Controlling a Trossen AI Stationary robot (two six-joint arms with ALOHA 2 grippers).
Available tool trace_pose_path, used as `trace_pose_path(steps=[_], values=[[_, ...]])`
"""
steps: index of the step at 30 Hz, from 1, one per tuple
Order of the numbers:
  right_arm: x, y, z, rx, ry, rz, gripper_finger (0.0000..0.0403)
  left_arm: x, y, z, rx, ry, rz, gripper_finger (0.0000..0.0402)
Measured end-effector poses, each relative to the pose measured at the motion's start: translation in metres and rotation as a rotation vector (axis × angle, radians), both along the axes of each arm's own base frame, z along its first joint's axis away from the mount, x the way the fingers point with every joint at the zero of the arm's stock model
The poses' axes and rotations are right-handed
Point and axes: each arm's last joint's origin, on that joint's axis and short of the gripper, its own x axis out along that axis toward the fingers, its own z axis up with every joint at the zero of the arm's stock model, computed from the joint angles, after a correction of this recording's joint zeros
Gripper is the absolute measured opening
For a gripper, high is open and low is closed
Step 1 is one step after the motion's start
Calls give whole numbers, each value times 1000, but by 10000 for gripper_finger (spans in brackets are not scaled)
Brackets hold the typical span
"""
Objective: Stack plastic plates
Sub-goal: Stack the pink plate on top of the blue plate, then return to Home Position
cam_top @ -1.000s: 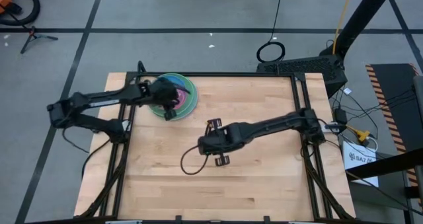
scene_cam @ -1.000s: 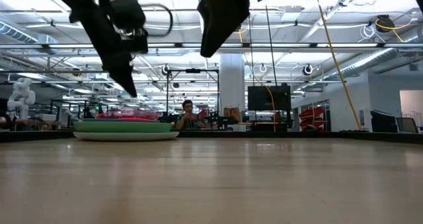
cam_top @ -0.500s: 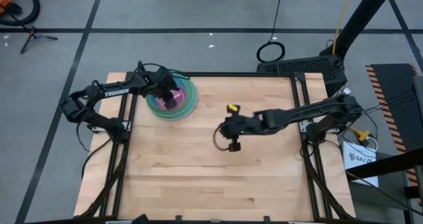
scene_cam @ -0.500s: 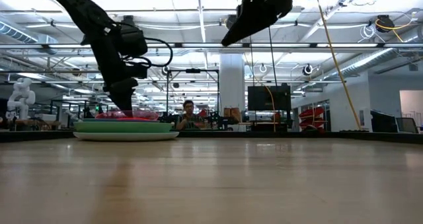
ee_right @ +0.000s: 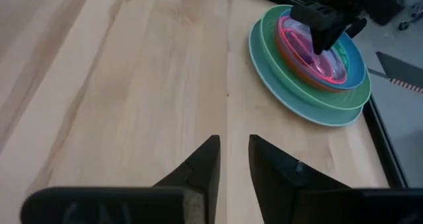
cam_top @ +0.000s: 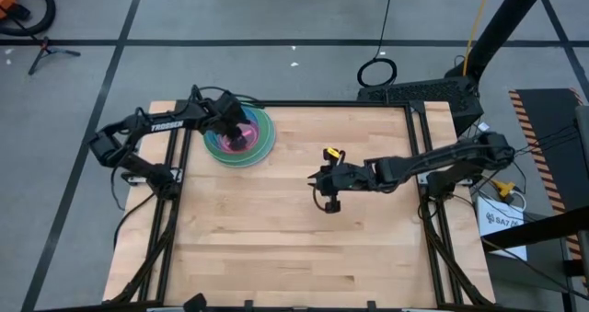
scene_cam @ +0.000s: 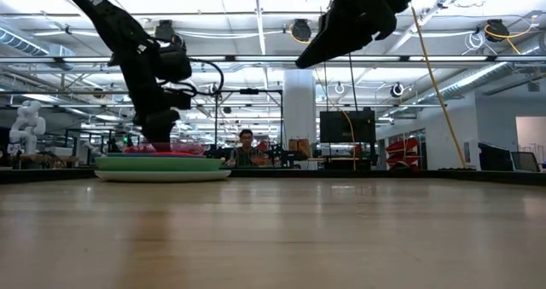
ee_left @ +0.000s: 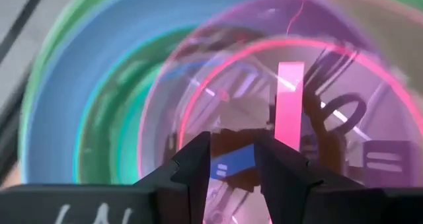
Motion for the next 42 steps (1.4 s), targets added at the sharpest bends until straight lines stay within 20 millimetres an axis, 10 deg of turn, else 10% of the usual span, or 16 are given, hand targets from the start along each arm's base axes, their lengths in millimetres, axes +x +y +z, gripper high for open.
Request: trace_pose_path(steps=[28,42], values=[[3,-2,2,2,-36,42,73,-8,13,-12,50,94,209,124],[-8,-32,-27,42,-118,136,73,26,-47,32,148,-121,-46,124]])
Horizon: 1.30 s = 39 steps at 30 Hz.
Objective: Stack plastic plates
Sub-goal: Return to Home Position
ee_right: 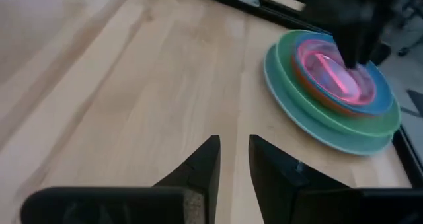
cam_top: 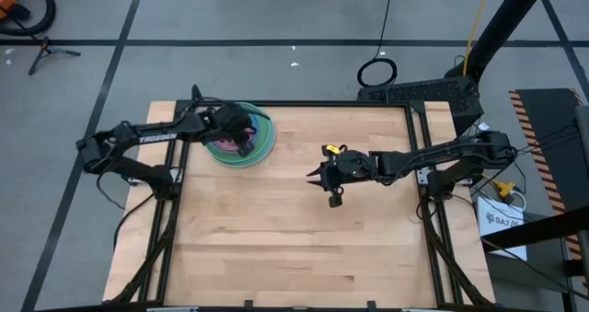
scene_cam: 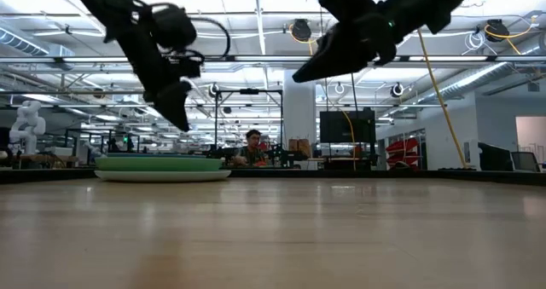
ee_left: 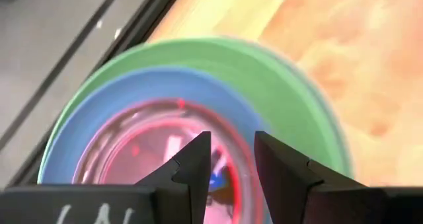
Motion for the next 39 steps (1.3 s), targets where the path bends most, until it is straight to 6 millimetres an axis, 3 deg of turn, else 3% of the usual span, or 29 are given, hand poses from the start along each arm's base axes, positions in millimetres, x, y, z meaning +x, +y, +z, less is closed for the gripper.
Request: trace_pose_path(steps=[12,23,29,39], values=[[-52,-15,3,51,-101,-95,73,0,-56,52,86,-255,-322,124],[-104,-15,1,61,-223,-200,73,-8,-90,74,93,-384,-531,124],[-125,-15,-3,72,-281,-241,73,-16,-101,54,109,-496,-592,124],[-156,-18,-17,73,-326,-376,73,-55,-112,22,128,-655,-616,124]])
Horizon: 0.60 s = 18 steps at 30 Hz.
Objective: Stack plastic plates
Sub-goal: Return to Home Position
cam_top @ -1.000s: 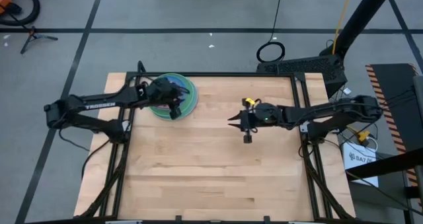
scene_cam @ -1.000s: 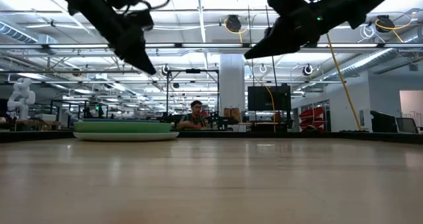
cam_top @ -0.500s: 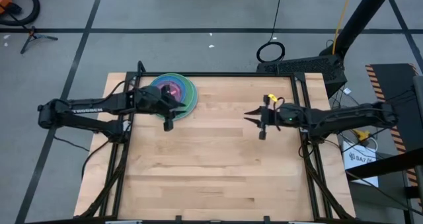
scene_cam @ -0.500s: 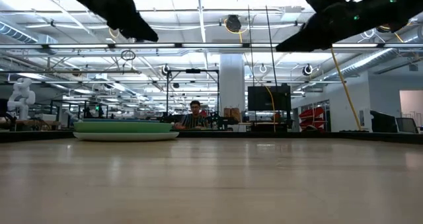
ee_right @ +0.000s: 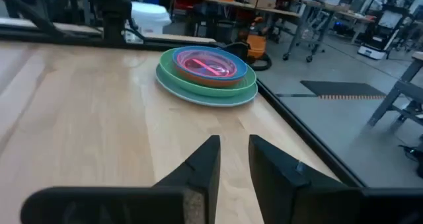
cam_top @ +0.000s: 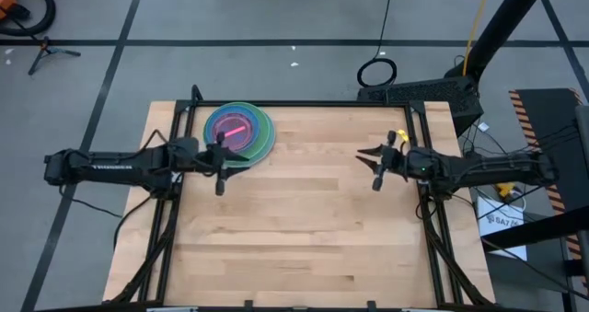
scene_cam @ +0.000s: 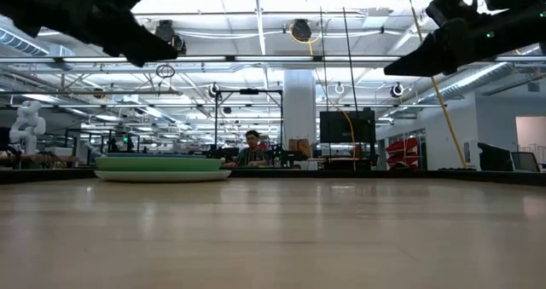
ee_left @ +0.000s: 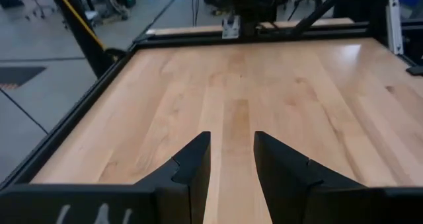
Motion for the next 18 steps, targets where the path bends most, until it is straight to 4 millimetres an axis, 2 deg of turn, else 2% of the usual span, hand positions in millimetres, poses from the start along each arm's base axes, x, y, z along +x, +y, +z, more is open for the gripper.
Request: trace_pose_path(steps=[8,18], values=[[-16,0,-5,26,-21,-52,73,-26,-3,-16,-2,-96,2,124],[-30,0,-16,21,-60,-69,73,-43,-6,-36,-14,-157,6,124]])
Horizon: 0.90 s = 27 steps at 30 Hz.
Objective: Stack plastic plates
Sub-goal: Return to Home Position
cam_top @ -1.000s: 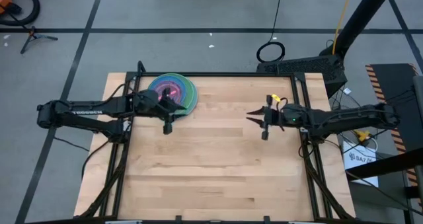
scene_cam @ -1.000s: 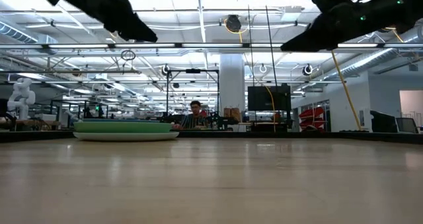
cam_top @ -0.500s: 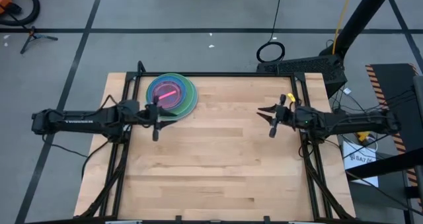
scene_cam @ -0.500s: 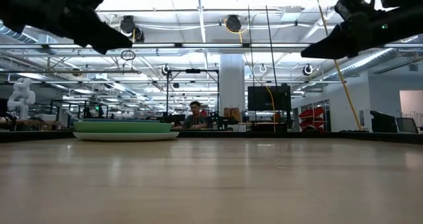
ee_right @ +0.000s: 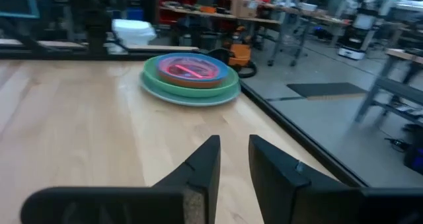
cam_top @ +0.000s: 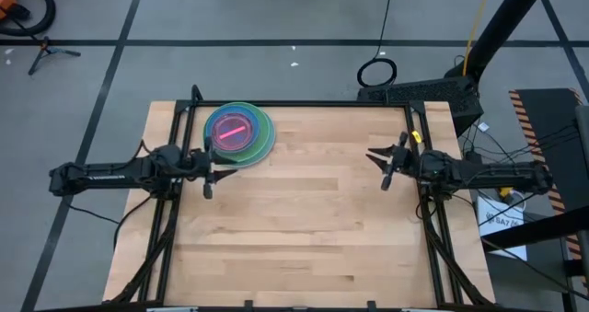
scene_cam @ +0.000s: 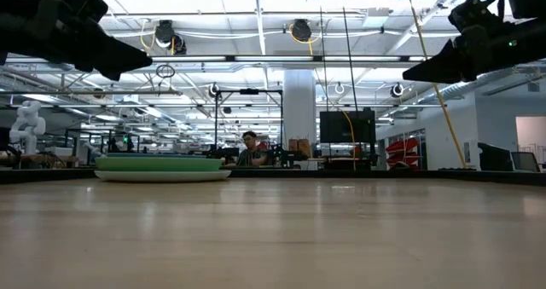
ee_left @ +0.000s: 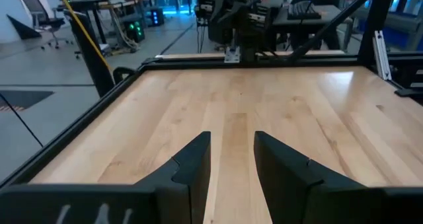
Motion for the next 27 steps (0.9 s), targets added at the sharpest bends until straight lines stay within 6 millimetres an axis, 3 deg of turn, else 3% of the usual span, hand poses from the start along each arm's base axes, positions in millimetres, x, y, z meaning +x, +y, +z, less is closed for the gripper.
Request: trace_pose_path(steps=[17,23,27], values=[[-21,-2,-19,-3,-115,-124,73,-8,-1,-24,-24,9,4,124],[-21,-2,-20,-4,-109,-129,73,-7,-1,-39,-44,-5,9,124],[-22,-3,-21,8,-110,-146,73,-7,-1,-38,-48,-17,10,124]])
